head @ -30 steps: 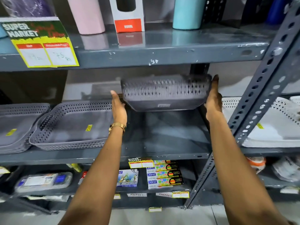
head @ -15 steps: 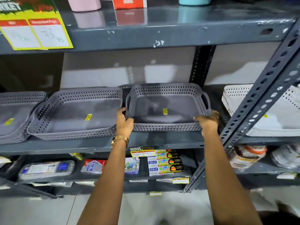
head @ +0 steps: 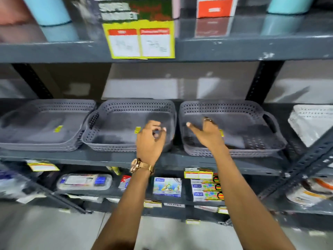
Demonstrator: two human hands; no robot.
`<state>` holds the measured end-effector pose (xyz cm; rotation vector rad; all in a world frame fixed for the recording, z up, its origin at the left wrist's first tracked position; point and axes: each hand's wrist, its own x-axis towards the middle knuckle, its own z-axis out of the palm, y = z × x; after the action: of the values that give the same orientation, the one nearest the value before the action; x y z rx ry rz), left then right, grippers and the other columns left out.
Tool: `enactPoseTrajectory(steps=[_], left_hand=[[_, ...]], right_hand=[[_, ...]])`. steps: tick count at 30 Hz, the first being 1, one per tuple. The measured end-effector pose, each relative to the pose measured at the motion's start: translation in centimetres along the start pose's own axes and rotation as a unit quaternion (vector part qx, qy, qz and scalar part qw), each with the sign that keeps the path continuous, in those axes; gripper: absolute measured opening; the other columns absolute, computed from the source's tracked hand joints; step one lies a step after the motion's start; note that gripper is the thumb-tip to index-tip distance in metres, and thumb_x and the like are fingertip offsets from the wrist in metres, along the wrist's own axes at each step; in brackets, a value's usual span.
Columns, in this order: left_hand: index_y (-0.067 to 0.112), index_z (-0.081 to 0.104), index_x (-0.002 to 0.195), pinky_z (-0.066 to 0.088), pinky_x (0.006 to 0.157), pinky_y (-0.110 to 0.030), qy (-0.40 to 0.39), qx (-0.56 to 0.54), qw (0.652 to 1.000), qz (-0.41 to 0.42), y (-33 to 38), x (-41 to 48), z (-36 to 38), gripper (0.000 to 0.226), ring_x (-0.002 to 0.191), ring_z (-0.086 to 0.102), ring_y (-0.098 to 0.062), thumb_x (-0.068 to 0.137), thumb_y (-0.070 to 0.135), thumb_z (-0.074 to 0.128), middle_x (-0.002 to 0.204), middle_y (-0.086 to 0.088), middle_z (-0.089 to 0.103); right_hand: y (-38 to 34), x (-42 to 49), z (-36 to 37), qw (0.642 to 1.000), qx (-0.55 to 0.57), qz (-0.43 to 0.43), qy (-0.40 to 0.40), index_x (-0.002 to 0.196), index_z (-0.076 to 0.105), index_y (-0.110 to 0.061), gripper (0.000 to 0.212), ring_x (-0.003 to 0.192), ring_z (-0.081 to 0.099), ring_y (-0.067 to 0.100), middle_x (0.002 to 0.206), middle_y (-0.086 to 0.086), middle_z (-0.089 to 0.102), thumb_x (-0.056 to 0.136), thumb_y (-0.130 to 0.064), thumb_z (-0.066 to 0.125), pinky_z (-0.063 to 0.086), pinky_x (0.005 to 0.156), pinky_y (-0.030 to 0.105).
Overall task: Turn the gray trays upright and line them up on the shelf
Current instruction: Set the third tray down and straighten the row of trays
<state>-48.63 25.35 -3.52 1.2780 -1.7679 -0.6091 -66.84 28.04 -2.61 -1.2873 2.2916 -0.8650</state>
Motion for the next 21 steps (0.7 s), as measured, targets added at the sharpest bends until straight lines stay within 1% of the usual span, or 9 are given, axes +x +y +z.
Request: enactPoseTrajectory(steps=[1,2,4,6,8,10,12,15,21], left_hand=[[0.010,0.064,0.107,0.054,0.075,-0.035,0.024,0.037,0.999,0.009,-1.5,0.7,-2.2,0.028,0.087,0.067,-0.027,0.084,0.026,0.064,0.101,-0.011,0.071],[0.009,0.062,0.111,0.050,0.077,-0.038,0.043,0.086,0.995,0.005,-3.2,1.3,-4.1,0.033,0.093,0.064,-0.033,0.084,0.026,0.065,0.107,-0.015,0.067],[0.005,0.054,0.123,0.047,0.084,-0.046,0.066,0.187,0.979,-0.044,-7.2,3.0,-8.2,0.048,0.104,0.057,-0.043,0.082,0.026,0.068,0.120,-0.023,0.057],[0.001,0.037,0.138,0.045,0.094,-0.052,0.066,0.247,0.961,-0.109,-10.7,4.5,-11.5,0.073,0.116,0.051,-0.048,0.079,0.028,0.069,0.135,-0.028,0.045],[-0.001,0.014,0.149,0.035,0.109,-0.052,0.029,0.279,0.950,-0.138,-13.7,6.0,-14.0,0.094,0.133,0.037,-0.047,0.080,0.030,0.068,0.151,-0.031,0.026],[0.000,0.002,0.151,0.033,0.110,-0.051,-0.028,0.302,0.941,-0.149,-15.8,7.4,-15.6,0.098,0.137,0.034,-0.044,0.083,0.033,0.064,0.154,-0.028,0.022],[0.000,0.014,0.149,0.042,0.099,-0.050,-0.081,0.323,0.931,-0.152,-17.7,9.0,-16.9,0.086,0.126,0.047,-0.045,0.086,0.038,0.059,0.143,-0.027,0.042],[0.007,0.048,0.124,0.051,0.088,-0.050,-0.118,0.302,0.940,-0.108,-19.1,10.1,-17.6,0.049,0.109,0.059,-0.044,0.089,0.040,0.052,0.121,-0.023,0.062],[0.017,0.059,0.114,0.050,0.080,-0.045,-0.088,0.287,0.952,-0.052,-19.5,11.0,-16.4,0.031,0.101,0.063,-0.041,0.093,0.035,0.047,0.116,-0.014,0.065]], right_hand=[[-1.5,-0.4,1.3,1.000,0.002,0.008,-0.029,0.087,0.049,-0.005,0.054,0.108,0.058,0.040,0.105,0.023,0.062,0.084,-0.058,0.055,0.047,0.086,0.044],[-2.4,-0.6,2.4,0.999,0.000,0.017,-0.052,0.086,0.047,-0.007,0.055,0.110,0.057,0.041,0.107,0.023,0.061,0.083,-0.061,0.054,0.046,0.087,0.045],[-4.1,-0.8,4.5,0.995,-0.031,0.054,-0.082,0.111,0.051,-0.006,0.064,0.121,0.052,0.041,0.128,0.023,0.056,0.082,-0.062,0.053,0.045,0.095,0.048],[-5.2,-0.8,5.8,0.988,-0.081,0.093,-0.093,0.132,0.044,-0.004,0.075,0.125,0.050,0.040,0.139,0.021,0.050,0.083,-0.059,0.056,0.044,0.098,0.047],[-5.8,-0.6,6.9,0.983,-0.116,0.120,-0.079,0.130,0.047,-0.002,0.067,0.125,0.051,0.040,0.138,0.022,0.051,0.085,-0.050,0.059,0.043,0.097,0.045],[-5.9,-0.5,7.6,0.981,-0.135,0.132,-0.051,0.126,0.051,0.001,0.054,0.123,0.051,0.042,0.134,0.025,0.052,0.088,-0.037,0.058,0.041,0.097,0.044],[-6.1,-0.3,8.6,0.981,-0.137,0.138,-0.025,0.125,0.051,0.004,0.047,0.122,0.051,0.044,0.133,0.028,0.052,0.091,-0.029,0.054,0.041,0.097,0.044],[-5.8,-0.3,9.4,0.981,-0.143,0.130,0.008,0.121,0.051,0.005,0.046,0.119,0.053,0.046,0.128,0.032,0.054,0.093,-0.031,0.047,0.041,0.098,0.048],[-6.1,1.2,9.8,0.982,-0.130,0.135,-0.001,0.112,0.047,0.002,0.033,0.111,0.054,0.048,0.122,0.034,0.056,0.096,-0.027,0.043,0.044,0.092,0.049]])
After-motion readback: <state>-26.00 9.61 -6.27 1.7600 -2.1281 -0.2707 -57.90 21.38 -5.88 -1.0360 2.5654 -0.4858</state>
